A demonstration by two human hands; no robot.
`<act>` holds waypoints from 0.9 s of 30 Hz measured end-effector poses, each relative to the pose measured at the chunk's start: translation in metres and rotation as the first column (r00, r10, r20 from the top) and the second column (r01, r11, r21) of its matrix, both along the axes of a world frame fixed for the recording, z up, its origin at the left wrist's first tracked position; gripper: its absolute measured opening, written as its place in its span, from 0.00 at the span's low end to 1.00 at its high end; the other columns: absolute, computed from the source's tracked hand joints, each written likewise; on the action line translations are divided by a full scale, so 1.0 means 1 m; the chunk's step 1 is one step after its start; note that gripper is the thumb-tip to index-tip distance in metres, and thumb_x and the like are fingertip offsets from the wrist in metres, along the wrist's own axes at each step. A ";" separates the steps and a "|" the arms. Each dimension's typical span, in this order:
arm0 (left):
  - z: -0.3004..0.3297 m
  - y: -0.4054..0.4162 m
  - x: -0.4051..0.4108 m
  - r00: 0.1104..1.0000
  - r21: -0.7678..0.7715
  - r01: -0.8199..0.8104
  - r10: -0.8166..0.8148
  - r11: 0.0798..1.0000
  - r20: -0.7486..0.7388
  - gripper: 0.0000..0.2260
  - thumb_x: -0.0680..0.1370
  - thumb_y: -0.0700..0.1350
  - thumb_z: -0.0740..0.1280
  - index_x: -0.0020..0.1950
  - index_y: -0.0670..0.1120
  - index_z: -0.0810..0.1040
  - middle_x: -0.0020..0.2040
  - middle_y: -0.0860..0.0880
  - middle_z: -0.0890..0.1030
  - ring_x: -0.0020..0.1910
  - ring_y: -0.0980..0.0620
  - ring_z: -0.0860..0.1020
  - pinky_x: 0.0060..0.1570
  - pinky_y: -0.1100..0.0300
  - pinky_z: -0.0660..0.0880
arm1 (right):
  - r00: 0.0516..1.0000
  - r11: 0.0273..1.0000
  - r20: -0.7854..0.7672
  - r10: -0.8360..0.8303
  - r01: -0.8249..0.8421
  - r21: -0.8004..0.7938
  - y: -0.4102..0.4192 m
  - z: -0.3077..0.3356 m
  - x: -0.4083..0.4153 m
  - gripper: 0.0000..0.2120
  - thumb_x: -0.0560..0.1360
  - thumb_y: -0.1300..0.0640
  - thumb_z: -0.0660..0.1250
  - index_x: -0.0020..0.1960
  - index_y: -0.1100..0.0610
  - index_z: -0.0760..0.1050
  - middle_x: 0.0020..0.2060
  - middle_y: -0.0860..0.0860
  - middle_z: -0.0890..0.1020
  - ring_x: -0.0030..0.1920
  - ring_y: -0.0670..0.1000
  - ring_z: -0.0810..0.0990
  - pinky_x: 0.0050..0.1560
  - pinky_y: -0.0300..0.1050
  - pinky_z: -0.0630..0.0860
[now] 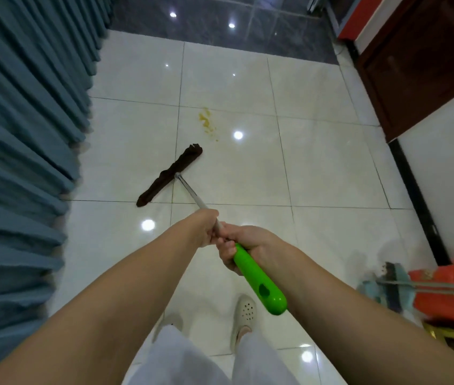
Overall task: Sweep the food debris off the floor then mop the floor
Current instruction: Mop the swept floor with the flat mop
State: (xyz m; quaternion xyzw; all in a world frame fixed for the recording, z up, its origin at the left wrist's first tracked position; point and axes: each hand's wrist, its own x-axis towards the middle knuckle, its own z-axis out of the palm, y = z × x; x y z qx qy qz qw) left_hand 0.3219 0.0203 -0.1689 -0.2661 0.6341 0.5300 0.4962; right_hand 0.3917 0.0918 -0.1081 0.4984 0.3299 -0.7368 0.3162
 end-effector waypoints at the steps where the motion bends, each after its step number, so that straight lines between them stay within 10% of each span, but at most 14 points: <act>1: -0.003 -0.010 0.005 0.999 0.001 0.041 -0.041 0.999 -0.002 0.14 0.83 0.45 0.52 0.41 0.40 0.68 0.36 0.45 0.75 0.32 0.52 0.74 0.25 0.62 0.73 | 1.000 1.000 -0.002 -0.014 0.014 -0.008 -0.010 -0.002 0.008 0.10 0.80 0.63 0.59 0.43 0.53 0.72 0.20 0.52 0.70 0.14 0.44 0.65 0.16 0.29 0.64; 8: -0.009 -0.063 0.047 0.942 0.024 0.330 -0.327 0.944 -0.076 0.14 0.82 0.41 0.51 0.60 0.34 0.70 0.36 0.43 0.77 0.32 0.50 0.77 0.22 0.61 0.75 | 0.986 0.984 0.003 -0.168 0.168 -0.054 -0.063 0.001 0.071 0.12 0.82 0.63 0.54 0.49 0.54 0.75 0.23 0.51 0.69 0.16 0.43 0.65 0.17 0.28 0.63; 15: 0.003 -0.094 0.101 0.885 0.027 0.462 -0.458 0.887 -0.088 0.14 0.82 0.42 0.50 0.43 0.39 0.71 0.34 0.45 0.77 0.35 0.50 0.77 0.36 0.54 0.77 | 0.973 0.969 0.020 -0.232 0.232 -0.084 -0.093 0.009 0.130 0.09 0.81 0.63 0.56 0.52 0.55 0.74 0.26 0.52 0.68 0.16 0.44 0.65 0.15 0.30 0.64; 27: 0.022 -0.144 0.282 0.825 -0.024 0.556 -0.556 0.831 -0.098 0.13 0.81 0.41 0.51 0.41 0.40 0.70 0.32 0.44 0.77 0.32 0.49 0.76 0.39 0.52 0.77 | 0.953 0.943 0.084 -0.290 0.299 -0.148 -0.141 0.022 0.313 0.07 0.80 0.60 0.60 0.44 0.60 0.72 0.26 0.52 0.68 0.14 0.45 0.64 0.13 0.30 0.62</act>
